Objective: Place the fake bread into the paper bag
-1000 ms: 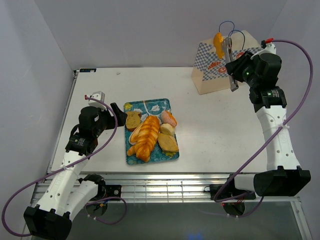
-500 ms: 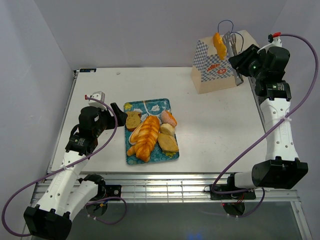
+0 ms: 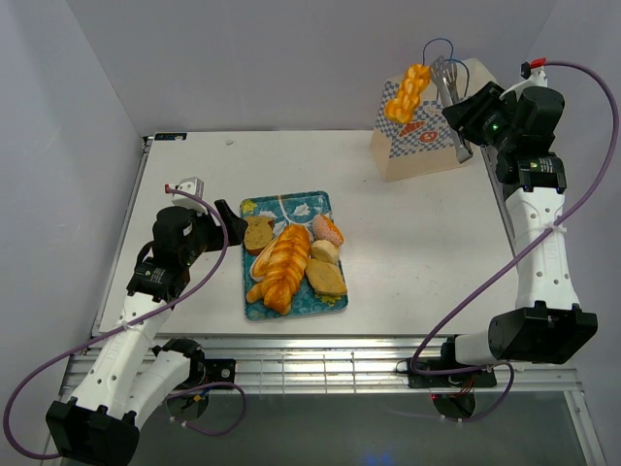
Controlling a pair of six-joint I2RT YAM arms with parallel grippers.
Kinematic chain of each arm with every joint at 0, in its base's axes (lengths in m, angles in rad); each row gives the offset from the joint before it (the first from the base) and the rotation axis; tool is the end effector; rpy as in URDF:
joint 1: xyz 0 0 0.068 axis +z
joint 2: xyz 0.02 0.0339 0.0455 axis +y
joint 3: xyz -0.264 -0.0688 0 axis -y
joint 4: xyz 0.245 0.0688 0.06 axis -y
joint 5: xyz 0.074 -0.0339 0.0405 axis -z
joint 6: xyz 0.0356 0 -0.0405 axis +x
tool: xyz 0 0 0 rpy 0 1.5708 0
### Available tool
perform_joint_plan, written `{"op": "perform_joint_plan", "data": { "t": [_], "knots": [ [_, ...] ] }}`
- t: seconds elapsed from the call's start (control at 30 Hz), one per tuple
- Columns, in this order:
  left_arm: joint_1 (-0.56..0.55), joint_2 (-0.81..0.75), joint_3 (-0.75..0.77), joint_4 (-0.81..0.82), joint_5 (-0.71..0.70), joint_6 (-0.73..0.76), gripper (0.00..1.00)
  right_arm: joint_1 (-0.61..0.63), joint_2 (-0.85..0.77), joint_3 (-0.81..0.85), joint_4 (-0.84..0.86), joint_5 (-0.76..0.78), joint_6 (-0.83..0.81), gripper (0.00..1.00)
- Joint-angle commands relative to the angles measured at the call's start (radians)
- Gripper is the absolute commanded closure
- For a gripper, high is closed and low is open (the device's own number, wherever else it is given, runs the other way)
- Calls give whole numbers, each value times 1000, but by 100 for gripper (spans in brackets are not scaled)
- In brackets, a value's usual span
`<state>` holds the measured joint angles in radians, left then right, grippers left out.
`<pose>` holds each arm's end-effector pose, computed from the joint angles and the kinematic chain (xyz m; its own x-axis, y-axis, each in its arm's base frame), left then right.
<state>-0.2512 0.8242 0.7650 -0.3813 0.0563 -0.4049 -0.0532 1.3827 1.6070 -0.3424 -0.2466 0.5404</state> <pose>0.1815 -0.0486 0.3060 -0.4968 -0.2786 -0.8219 0.1107 0.9190 -0.3784 0.3040 -0.0075 0.4730 -0.1989 0.5102 -0.8367 -0.1028 0.8382 0.5356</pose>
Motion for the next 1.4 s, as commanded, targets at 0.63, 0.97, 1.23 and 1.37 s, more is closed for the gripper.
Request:
{"op": "perform_joint_plan", "data": {
  "t": [0.63, 0.97, 1.23, 1.37],
  "knots": [
    [0, -8, -9, 18, 20, -2, 6, -8, 119, 179, -50, -131, -88, 71],
    [0, -2, -10, 19, 25, -3, 7, -8, 79, 154, -58, -122, -92, 67],
    [0, -8, -10, 19, 28, -3, 7, -8, -7, 83, -33, -102, -76, 78],
    [0, -10, -10, 19, 31, -3, 7, -8, 57, 134, -40, -135, -57, 87]
  ]
}}
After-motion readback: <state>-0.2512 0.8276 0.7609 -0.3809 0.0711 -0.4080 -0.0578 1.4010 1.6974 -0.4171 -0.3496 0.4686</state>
